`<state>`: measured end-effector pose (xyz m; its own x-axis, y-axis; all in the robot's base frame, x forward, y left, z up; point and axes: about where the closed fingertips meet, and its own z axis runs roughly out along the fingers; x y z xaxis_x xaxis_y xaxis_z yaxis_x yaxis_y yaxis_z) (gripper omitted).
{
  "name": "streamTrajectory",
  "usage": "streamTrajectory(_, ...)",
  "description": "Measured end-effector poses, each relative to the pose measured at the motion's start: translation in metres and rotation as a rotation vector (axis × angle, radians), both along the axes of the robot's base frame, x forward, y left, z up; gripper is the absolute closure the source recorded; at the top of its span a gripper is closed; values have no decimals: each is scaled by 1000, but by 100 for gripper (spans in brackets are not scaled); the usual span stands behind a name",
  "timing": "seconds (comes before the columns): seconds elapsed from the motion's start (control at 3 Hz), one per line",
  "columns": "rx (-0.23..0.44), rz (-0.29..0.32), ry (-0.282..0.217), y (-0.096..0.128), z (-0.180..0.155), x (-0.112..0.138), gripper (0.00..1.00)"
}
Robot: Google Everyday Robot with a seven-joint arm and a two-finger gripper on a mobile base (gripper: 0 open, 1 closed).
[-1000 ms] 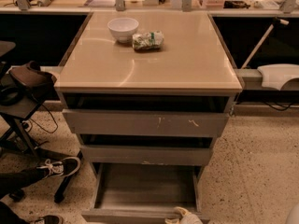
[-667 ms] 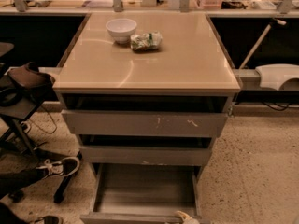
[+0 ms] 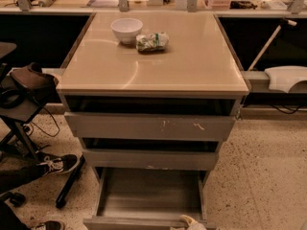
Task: Open bottom drawer
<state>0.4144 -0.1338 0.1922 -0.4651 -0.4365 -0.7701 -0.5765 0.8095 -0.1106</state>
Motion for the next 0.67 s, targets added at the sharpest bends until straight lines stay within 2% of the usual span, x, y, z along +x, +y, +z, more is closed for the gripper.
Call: streamTrajectory(0.67, 0, 0, 0, 0, 0, 0, 11)
